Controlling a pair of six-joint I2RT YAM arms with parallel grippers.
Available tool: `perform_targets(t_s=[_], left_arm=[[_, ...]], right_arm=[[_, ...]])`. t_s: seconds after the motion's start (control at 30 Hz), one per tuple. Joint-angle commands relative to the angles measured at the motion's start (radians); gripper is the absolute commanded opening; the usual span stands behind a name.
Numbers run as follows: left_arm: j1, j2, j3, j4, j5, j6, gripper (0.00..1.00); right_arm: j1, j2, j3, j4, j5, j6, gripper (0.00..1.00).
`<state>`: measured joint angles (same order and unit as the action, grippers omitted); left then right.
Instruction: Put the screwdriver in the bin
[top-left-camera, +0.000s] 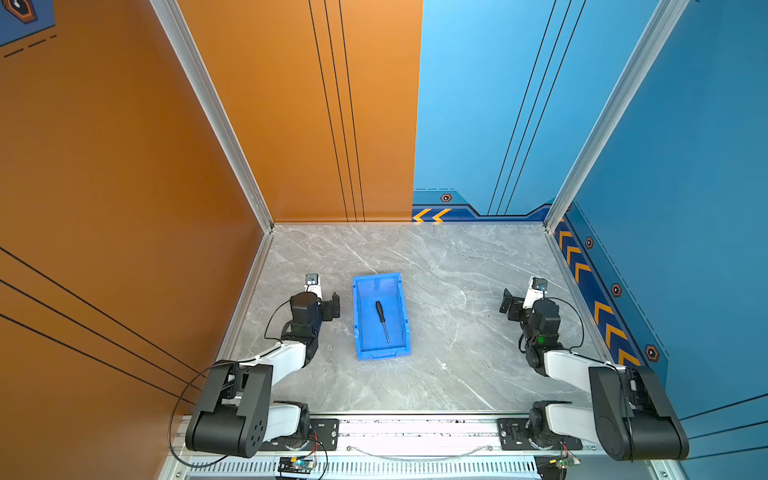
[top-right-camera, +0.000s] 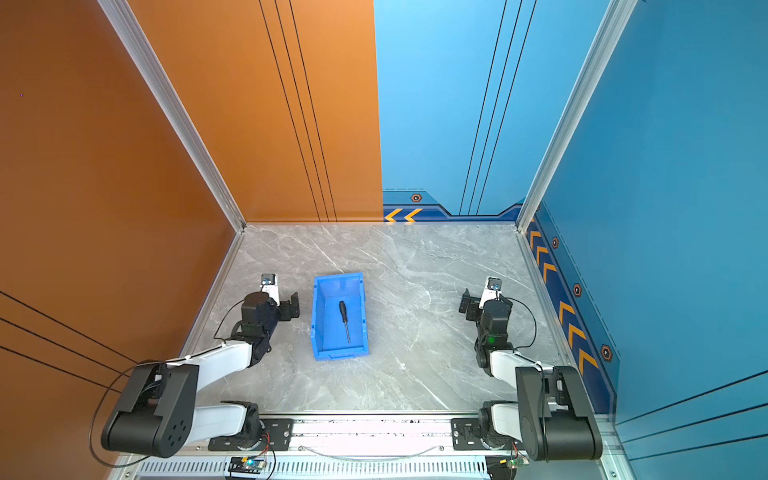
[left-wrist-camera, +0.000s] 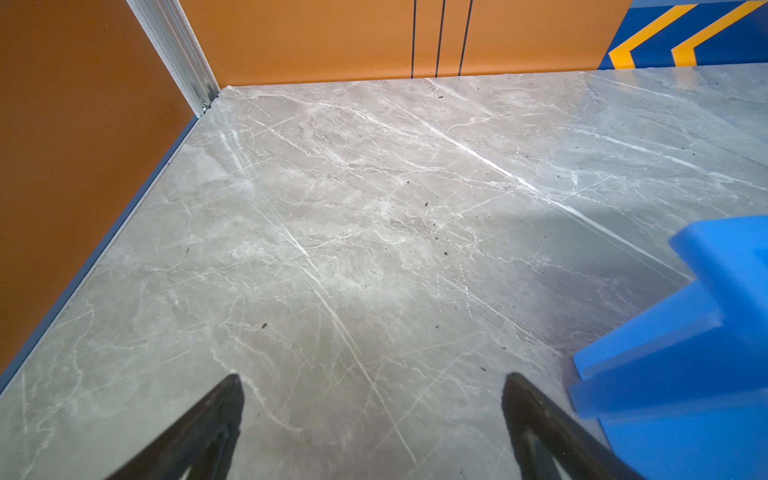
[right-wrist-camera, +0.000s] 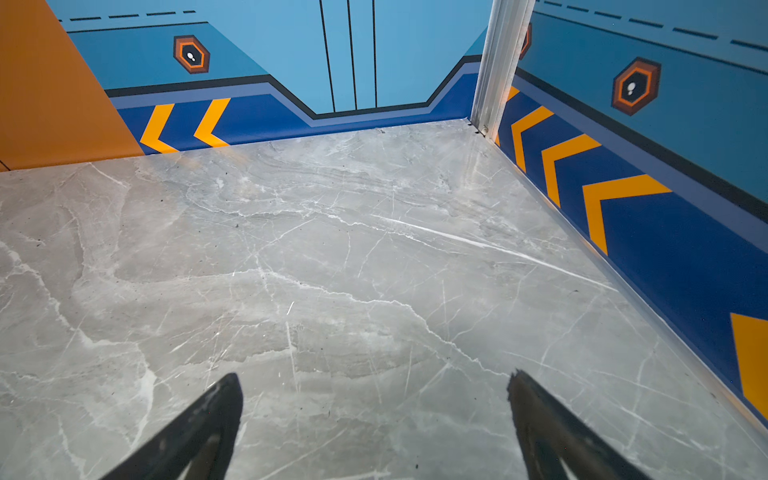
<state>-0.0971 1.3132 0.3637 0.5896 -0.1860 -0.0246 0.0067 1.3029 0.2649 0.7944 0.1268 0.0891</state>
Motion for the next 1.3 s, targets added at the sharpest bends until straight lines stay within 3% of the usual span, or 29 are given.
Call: perform_targets(t_s=[0.0, 0.23, 0.57, 0.9, 0.97, 1.27], left_arm=[[0.007, 0.028, 0.021, 0.066, -0.044, 0.025, 0.98], [0.008, 0.063, 0.032, 0.106, -0.043, 0.031, 0.98], [0.013, 0.142, 0.035, 0.199, -0.045, 0.065, 0.98], [0.031, 0.224, 0.028, 0.277, -0.041, 0.044, 0.98], [0.038, 0.251, 0.012, 0.342, -0.019, 0.049, 0.98], [0.048, 0.25, 0.014, 0.335, -0.015, 0.038, 0.98]], right_arm=[[-0.007, 0.033, 0.03, 0.056, 0.005, 0.001, 1.0], [-0.007, 0.159, 0.026, 0.194, 0.027, 0.021, 1.0], [-0.007, 0.218, 0.01, 0.273, 0.061, 0.034, 1.0], [0.046, 0.243, 0.078, 0.17, 0.195, 0.016, 1.0], [0.048, 0.243, 0.079, 0.169, 0.201, 0.015, 1.0], [0.05, 0.243, 0.077, 0.174, 0.202, 0.011, 1.0]])
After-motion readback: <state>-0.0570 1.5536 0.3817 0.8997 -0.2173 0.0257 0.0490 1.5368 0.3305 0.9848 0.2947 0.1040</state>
